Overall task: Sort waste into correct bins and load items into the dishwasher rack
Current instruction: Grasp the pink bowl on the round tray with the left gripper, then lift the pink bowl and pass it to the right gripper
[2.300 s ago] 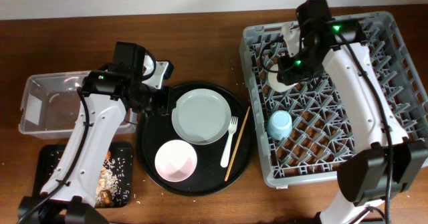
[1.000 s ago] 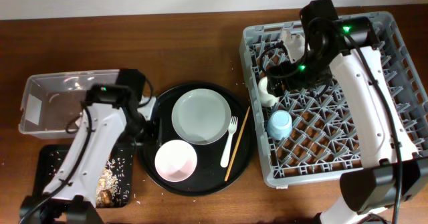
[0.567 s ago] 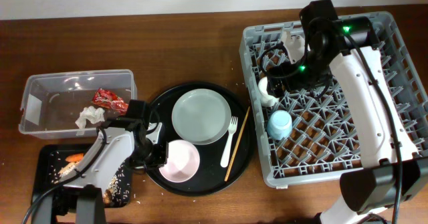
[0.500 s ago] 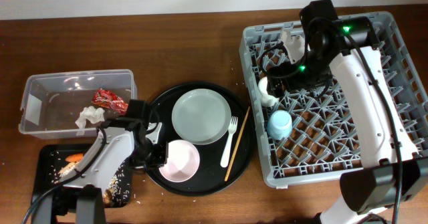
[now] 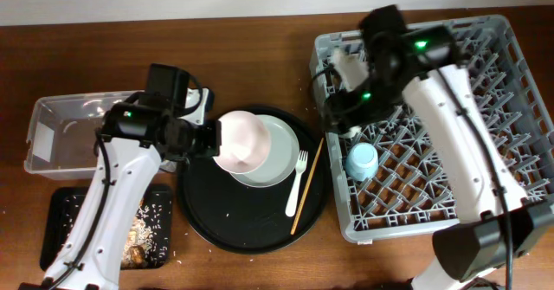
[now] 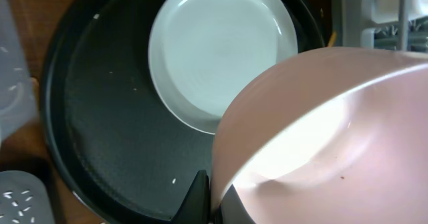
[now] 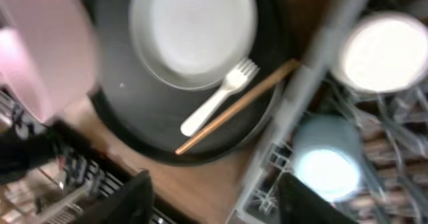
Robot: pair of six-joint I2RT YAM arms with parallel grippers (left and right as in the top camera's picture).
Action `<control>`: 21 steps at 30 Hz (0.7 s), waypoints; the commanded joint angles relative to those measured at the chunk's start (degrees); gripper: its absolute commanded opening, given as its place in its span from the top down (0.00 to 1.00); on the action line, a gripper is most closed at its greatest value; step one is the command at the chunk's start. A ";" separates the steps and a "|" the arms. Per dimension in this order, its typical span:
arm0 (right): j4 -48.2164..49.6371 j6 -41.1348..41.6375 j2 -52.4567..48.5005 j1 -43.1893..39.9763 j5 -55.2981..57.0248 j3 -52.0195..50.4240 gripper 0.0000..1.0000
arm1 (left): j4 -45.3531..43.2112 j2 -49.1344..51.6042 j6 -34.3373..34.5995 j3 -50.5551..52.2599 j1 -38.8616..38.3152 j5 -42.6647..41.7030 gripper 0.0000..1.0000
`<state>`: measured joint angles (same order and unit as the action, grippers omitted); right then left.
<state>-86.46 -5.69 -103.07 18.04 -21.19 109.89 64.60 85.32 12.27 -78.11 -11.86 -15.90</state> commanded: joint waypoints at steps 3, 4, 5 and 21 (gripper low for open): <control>5.88 8.72 0.66 8.72 1.27 0.92 0.46 | 1.75 -0.52 2.95 -0.70 -0.52 -0.87 1.00; 6.64 9.66 0.66 10.25 2.89 0.92 0.46 | 2.16 -0.52 3.26 -0.70 -0.52 -0.87 1.00; 7.13 9.66 0.66 11.65 4.26 0.92 0.47 | 2.58 -0.52 3.58 -0.70 -0.52 -0.85 1.00; 10.21 16.98 -2.36 19.58 14.75 -0.61 0.64 | 4.50 -0.52 3.54 -0.70 -3.15 -7.91 1.00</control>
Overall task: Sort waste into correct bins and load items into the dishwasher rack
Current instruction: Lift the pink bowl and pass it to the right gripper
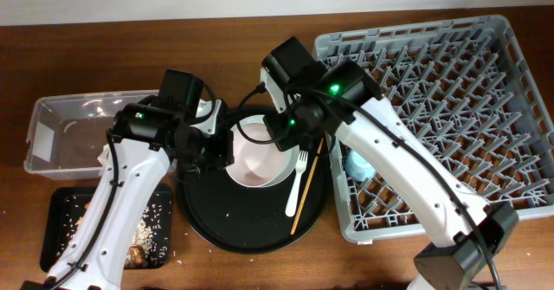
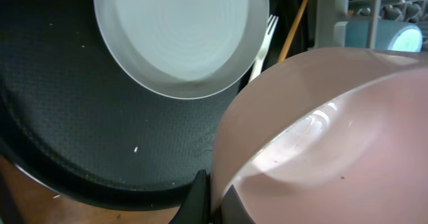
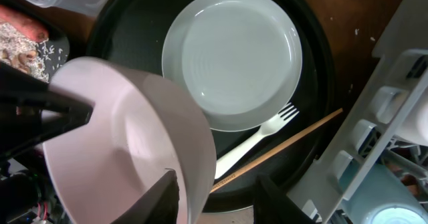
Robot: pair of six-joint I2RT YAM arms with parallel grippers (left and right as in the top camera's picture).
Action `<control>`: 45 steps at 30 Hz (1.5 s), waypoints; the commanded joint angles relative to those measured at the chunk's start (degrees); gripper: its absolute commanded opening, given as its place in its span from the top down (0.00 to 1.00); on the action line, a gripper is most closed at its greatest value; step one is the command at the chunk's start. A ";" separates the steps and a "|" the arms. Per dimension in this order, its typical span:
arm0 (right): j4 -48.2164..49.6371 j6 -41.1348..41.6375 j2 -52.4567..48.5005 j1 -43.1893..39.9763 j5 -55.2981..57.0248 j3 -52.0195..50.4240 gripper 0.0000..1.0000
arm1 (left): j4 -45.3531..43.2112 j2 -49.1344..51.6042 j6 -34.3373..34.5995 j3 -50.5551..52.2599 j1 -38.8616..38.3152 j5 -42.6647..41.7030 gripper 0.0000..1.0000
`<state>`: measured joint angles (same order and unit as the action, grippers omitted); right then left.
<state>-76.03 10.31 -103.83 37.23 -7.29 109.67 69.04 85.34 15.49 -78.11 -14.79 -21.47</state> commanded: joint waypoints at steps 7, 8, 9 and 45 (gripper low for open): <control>-0.11 0.98 -2.54 0.44 0.90 -1.20 0.73 | 0.02 -0.57 0.33 -0.70 -0.22 -2.34 1.00; -0.02 0.96 -2.54 0.42 0.92 -1.88 0.73 | 0.02 -0.57 0.33 -0.70 -0.22 -2.36 1.00; 0.39 0.96 -2.54 0.42 0.92 -2.93 0.73 | 0.02 -0.57 0.33 -0.70 -0.22 -2.36 1.00; 1.31 0.90 -2.49 -8.68 9.25 -0.59 0.96 | 4.09 -2.23 -3.80 -18.84 10.86 -1.27 0.51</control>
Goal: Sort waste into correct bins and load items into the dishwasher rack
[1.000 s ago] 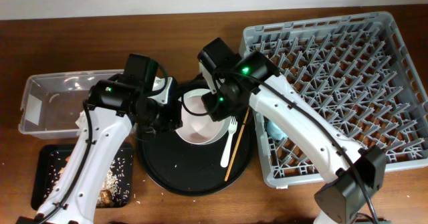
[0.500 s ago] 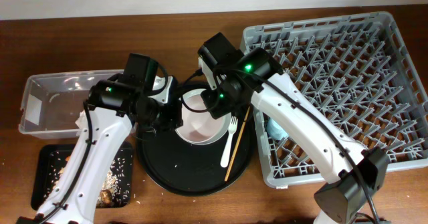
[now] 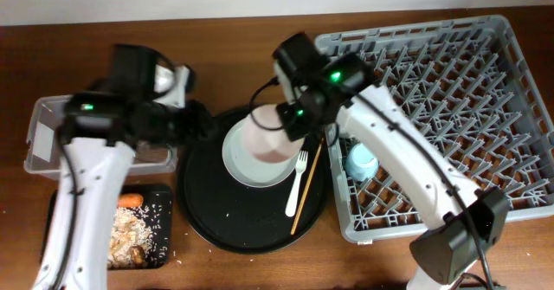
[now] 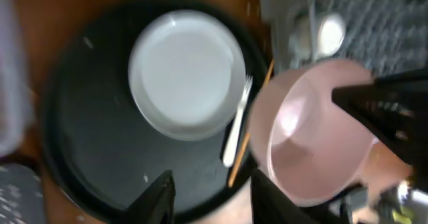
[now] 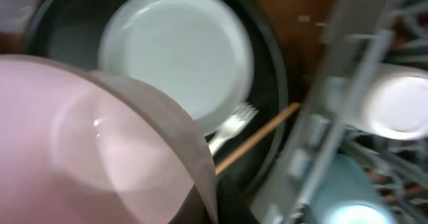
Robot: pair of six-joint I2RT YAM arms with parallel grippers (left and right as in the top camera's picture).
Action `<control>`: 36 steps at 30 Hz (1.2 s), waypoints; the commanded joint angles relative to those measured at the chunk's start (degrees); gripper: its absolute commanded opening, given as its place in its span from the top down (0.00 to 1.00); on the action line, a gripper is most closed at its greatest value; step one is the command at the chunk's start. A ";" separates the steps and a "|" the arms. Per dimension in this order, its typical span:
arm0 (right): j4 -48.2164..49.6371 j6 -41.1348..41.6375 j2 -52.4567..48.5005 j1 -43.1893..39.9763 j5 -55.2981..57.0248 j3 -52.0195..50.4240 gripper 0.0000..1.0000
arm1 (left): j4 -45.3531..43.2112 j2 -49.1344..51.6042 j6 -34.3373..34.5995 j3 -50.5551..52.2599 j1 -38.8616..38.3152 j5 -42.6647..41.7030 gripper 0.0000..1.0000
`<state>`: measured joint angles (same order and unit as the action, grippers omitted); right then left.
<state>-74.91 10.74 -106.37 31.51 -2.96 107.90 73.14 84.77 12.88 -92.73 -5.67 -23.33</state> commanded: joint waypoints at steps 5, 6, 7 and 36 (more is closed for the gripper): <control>4.79 -4.04 0.04 -9.90 17.09 1.18 0.96 | -1.68 -1.86 -1.18 -4.83 1.88 0.63 0.01; 5.64 -9.25 0.02 -11.45 17.86 1.18 0.96 | -1.68 -1.86 -1.18 -4.83 1.88 0.63 0.01; 6.40 -14.97 0.02 -13.31 18.97 1.18 0.96 | -1.68 -1.86 -1.18 -4.83 1.88 0.63 0.01; 54.18 -57.86 -17.11 -26.71 53.29 -1.84 0.96 | -1.66 -1.86 -1.18 -4.83 1.88 0.63 0.01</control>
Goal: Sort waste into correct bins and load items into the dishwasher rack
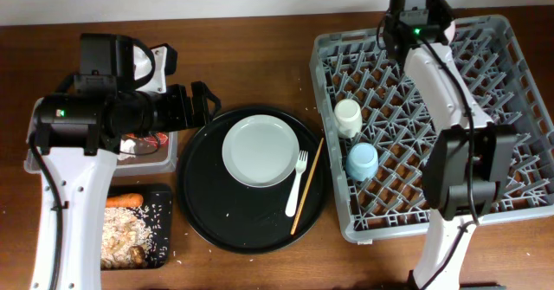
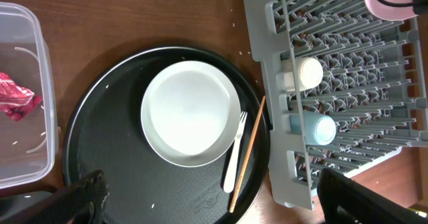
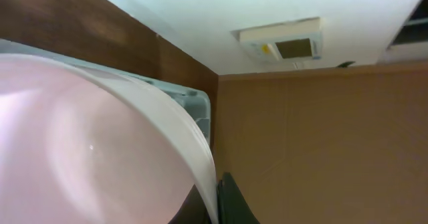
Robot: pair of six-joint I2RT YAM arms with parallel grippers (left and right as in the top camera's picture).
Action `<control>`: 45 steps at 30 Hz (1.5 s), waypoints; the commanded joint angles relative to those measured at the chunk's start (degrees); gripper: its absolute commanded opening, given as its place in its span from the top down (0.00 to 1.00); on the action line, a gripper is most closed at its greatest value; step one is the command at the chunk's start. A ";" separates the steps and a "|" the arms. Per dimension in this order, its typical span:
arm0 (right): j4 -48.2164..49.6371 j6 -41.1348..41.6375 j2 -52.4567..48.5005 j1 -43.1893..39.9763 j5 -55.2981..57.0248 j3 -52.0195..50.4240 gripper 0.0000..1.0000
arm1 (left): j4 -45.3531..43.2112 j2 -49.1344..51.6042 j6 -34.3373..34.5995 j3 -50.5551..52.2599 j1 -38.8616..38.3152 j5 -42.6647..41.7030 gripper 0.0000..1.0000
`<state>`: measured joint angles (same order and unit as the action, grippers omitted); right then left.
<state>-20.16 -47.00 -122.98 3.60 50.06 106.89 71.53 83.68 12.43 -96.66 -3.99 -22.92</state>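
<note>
My right gripper (image 3: 221, 184) is shut on the rim of the pink bowl (image 3: 80, 137), which fills the left of the right wrist view; that camera points up at the ceiling. In the left wrist view the pink bowl shows over the far edge of the grey dishwasher rack (image 2: 374, 110). The right gripper (image 1: 415, 4) is at the rack's (image 1: 493, 160) far side. A white cup (image 1: 348, 117) and a blue cup (image 1: 362, 160) sit in the rack. My left gripper (image 1: 192, 108), (image 2: 210, 194) stands wide open, holding nothing, at the left rim of the black round tray (image 1: 208, 212).
On the tray lie a pale plate (image 1: 260, 151), a white fork (image 1: 296, 184) and a wooden chopstick (image 1: 307, 186). A clear bin (image 1: 39, 147) with red waste stands at the far left. Below it is a black tray of food scraps (image 1: 130, 229).
My right gripper held the pink bowl over the plate on the tray; now it holds it at the rack's far edge, tipped up. The left gripper stands wider open.
My left gripper held the pink bowl over the plate while the right arm was over the rack. Then the right gripper stood open at the bowl's rim. Later the right gripper held the bowl and the left had let go; now the bowl is at the rack.
</note>
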 commanded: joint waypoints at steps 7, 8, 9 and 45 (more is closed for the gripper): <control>-4.33 1.29 -0.52 1.70 -0.31 -1.38 0.96 | -0.04 -0.76 -0.72 -0.90 0.20 0.20 0.01; -4.50 1.64 -0.52 1.77 -0.31 -1.38 0.96 | -0.04 -0.76 -0.72 -0.90 0.20 0.22 0.01; -4.76 1.62 -0.52 1.95 -0.28 -1.38 0.96 | -0.04 -0.76 -0.72 -0.90 0.20 0.22 0.01; -7.10 -6.73 -0.50 13.14 8.76 -5.75 0.64 | -0.04 -0.76 -0.72 -0.90 0.20 0.22 0.01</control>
<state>-27.03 -54.11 -122.87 14.59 59.00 101.93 71.53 83.68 12.43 -96.66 -3.99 -22.92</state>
